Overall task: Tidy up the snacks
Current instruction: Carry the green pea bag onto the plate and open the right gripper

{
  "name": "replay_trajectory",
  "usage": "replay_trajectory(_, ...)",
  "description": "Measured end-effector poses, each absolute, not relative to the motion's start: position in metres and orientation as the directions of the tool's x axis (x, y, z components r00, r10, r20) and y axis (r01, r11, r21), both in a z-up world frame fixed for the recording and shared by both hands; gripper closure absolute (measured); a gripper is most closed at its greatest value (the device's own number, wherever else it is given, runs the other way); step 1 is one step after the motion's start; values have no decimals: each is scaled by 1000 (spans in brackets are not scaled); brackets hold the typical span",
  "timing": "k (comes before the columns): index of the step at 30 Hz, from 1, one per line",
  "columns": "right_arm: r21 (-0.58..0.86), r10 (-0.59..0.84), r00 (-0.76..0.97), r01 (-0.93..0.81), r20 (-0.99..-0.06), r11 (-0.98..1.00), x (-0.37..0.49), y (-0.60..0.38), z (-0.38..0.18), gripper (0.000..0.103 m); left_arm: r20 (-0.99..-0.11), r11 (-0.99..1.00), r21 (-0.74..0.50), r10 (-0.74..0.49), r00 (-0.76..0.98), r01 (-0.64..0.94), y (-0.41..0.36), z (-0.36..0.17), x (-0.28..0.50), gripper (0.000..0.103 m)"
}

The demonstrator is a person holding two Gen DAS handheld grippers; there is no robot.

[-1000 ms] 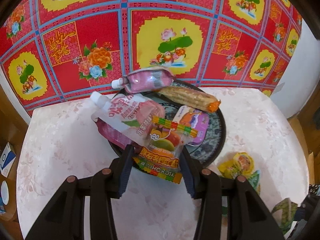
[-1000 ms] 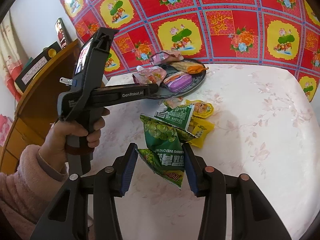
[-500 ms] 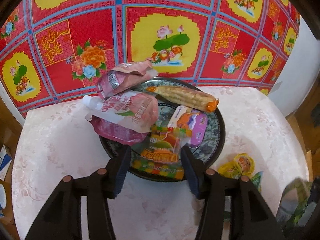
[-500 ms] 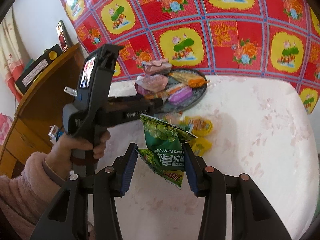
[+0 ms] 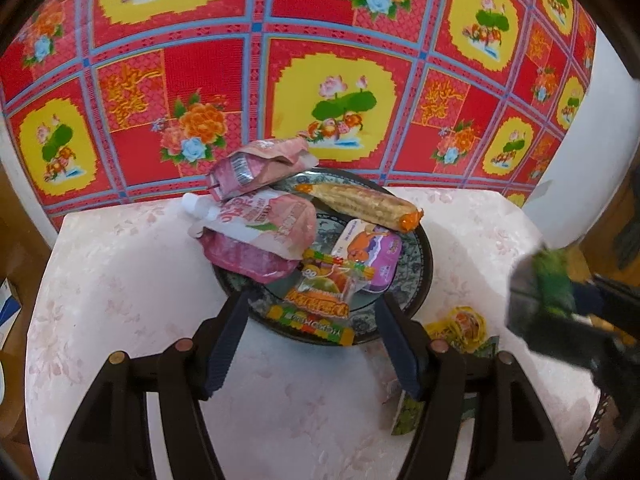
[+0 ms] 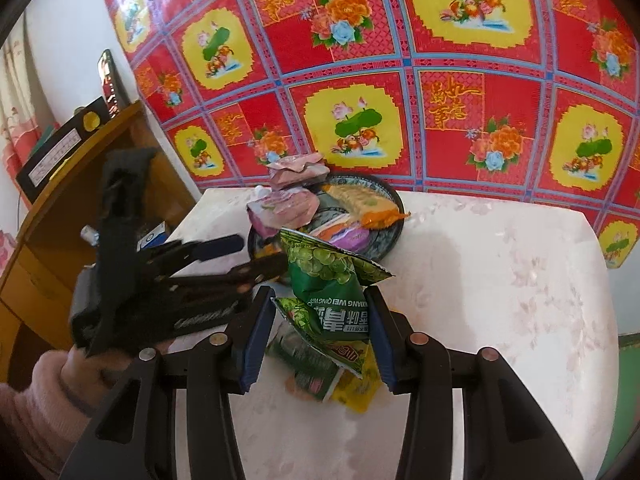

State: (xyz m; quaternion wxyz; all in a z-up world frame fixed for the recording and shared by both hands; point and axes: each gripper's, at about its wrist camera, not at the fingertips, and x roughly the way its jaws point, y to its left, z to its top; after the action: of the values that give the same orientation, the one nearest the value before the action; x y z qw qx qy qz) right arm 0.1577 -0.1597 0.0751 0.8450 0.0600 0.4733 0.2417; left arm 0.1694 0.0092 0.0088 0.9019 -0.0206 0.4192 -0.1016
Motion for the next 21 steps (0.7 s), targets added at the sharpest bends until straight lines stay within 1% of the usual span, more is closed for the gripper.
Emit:
replay_trajectory(5, 334, 471, 417, -361, -777, 871, 182, -149, 63, 57, -751, 981, -137, -193, 632, 137, 20, 11, 163, 33)
replay_trajectory(12, 331, 451, 375, -344, -810, 879, 209, -135, 35, 57, -749, 985, -128, -171, 641, 114, 26, 12, 157, 33)
replay_trajectory(21, 324, 455, 370, -364, -810, 873, 223, -119, 33, 57, -757, 986, -139, -163, 633, 87, 34, 8, 155, 33)
